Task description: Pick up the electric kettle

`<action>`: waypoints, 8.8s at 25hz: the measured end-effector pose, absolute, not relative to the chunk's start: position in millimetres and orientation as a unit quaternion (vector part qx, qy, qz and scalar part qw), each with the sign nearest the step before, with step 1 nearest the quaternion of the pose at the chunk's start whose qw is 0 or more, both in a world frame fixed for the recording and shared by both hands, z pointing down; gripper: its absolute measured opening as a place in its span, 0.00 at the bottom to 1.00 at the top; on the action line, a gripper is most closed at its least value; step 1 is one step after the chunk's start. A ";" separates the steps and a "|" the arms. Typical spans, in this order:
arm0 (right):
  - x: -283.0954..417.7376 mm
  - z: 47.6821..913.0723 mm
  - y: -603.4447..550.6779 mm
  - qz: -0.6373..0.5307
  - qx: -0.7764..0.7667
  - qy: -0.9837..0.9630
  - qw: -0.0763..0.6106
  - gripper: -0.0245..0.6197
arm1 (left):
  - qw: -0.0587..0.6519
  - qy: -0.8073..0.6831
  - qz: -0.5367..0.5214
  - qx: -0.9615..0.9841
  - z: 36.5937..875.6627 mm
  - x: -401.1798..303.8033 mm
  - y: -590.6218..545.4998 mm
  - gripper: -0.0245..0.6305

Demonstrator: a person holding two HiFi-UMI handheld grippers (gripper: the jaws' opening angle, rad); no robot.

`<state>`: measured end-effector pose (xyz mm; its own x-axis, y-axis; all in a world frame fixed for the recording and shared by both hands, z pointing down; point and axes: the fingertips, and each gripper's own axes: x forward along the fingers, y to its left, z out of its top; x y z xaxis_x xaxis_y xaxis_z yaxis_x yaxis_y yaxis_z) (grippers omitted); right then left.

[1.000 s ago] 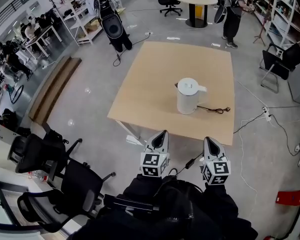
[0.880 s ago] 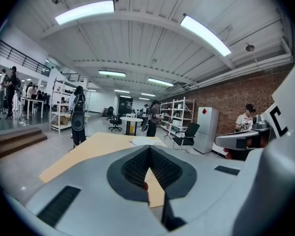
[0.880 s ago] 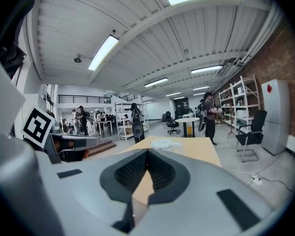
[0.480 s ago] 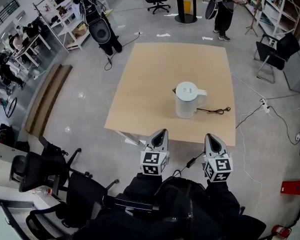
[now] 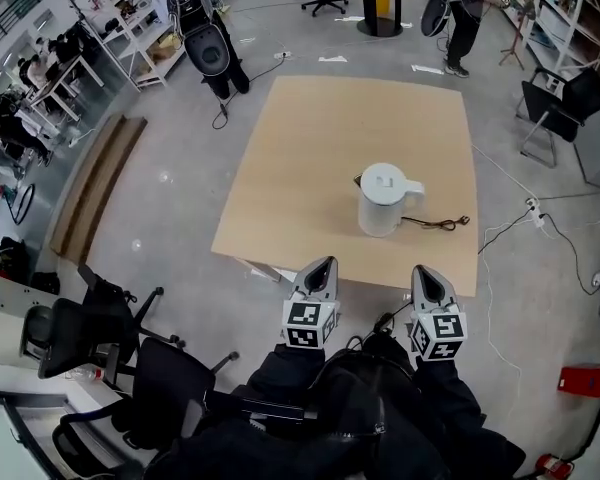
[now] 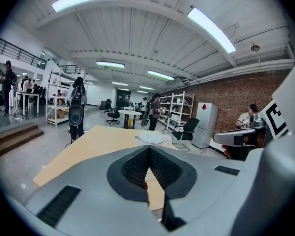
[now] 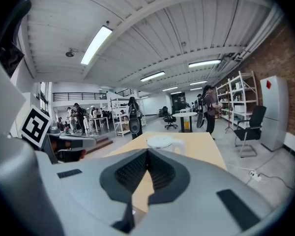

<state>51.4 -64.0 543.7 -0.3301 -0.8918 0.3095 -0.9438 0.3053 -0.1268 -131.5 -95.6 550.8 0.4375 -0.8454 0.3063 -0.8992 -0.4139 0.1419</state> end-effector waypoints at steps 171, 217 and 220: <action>166.9 450.2 -300.4 0.102 0.667 -0.736 0.053 0.25 | 0.098 -0.554 0.049 0.825 492.8 -102.6 -313.7 0.04; 180.0 452.1 -296.7 0.089 0.671 -0.735 0.047 0.25 | 0.087 -0.553 0.051 0.827 487.2 -90.3 -310.7 0.04; 181.6 451.0 -295.5 0.088 0.672 -0.734 0.046 0.25 | 0.085 -0.552 0.049 0.828 485.7 -89.2 -310.3 0.04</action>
